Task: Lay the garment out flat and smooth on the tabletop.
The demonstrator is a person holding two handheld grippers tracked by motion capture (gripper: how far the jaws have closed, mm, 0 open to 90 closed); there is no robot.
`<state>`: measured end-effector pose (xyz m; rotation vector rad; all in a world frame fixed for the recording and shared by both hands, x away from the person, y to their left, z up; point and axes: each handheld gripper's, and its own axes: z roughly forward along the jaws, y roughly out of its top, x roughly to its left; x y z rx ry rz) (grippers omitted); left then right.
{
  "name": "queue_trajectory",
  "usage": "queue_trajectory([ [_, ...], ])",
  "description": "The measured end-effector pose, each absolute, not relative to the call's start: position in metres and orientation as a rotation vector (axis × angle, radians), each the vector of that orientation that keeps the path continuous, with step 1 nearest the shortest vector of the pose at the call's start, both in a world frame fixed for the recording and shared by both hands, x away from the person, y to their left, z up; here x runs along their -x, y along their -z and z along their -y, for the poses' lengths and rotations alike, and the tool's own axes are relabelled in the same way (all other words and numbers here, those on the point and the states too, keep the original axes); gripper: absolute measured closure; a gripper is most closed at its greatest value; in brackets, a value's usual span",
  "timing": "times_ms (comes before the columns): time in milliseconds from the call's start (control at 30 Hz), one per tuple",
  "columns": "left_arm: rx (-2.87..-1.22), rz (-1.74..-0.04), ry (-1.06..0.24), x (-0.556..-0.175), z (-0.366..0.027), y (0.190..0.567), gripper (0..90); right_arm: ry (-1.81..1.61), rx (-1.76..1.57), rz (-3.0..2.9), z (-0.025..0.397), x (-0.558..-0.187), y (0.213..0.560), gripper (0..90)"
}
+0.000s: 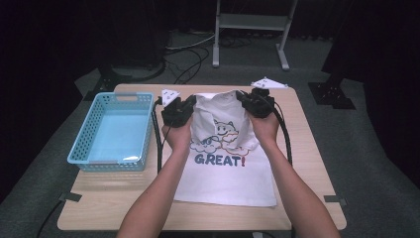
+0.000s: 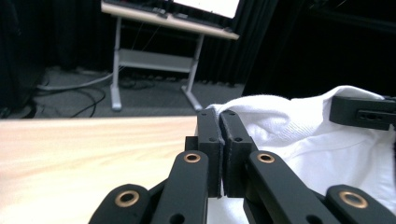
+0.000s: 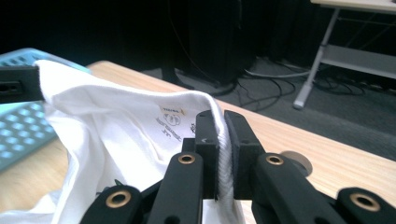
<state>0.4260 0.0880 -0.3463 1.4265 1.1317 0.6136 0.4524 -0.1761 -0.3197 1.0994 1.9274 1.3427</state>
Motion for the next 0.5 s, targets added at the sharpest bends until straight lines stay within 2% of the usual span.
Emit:
queue_trajectory([
  [500, -1.500, -1.275, -0.616, -0.463, -0.072, 0.383, 88.3, -1.232, -1.269, -1.952, 0.169, -0.496, 0.377, 84.4],
])
